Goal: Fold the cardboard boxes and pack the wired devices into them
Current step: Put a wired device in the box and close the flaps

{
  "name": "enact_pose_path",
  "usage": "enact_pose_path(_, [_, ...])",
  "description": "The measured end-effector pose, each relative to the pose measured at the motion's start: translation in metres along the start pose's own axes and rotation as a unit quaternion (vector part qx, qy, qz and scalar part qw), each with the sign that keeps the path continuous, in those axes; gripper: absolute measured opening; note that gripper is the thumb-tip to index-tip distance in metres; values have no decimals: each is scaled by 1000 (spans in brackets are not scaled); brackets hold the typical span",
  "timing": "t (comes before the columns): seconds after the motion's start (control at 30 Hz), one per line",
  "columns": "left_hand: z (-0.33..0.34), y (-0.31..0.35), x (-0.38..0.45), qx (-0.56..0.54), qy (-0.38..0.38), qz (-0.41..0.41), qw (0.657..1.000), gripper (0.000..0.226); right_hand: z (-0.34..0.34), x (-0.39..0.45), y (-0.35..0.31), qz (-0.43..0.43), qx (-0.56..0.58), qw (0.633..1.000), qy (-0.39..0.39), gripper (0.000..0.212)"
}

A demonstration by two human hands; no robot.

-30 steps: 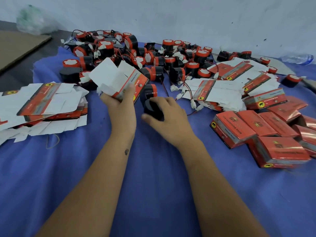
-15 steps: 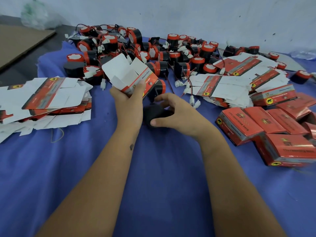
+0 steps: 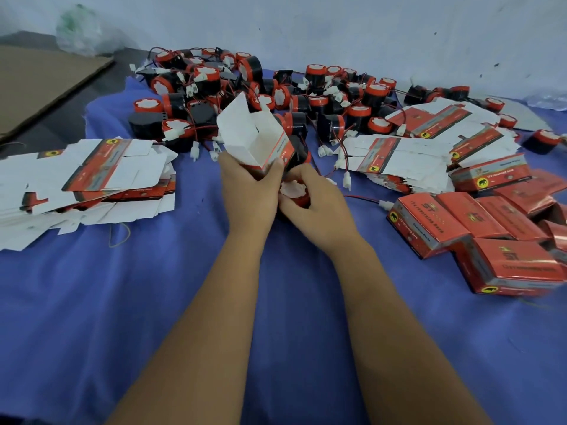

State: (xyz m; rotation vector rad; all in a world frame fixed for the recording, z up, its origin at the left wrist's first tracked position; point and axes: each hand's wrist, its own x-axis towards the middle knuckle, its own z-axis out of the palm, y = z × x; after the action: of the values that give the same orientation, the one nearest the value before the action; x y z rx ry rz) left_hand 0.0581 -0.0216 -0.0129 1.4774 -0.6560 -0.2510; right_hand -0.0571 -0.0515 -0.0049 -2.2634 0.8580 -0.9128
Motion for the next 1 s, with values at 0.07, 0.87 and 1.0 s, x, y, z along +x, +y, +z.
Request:
enact_pose_path(0.07, [-1,-1,-1,25,7,19,999,49,1,-1,1,-30,-87,996,1,26])
enact_pose_path(0.87, [-30,5,1,78,-293,4,953,43,-12,-2,-14,-217,-167,900,339,47])
enact_pose_path(1.0, [-31,0,6,87,-305,23,948,41,-2,-2,-15,-205,-181,943,188,47])
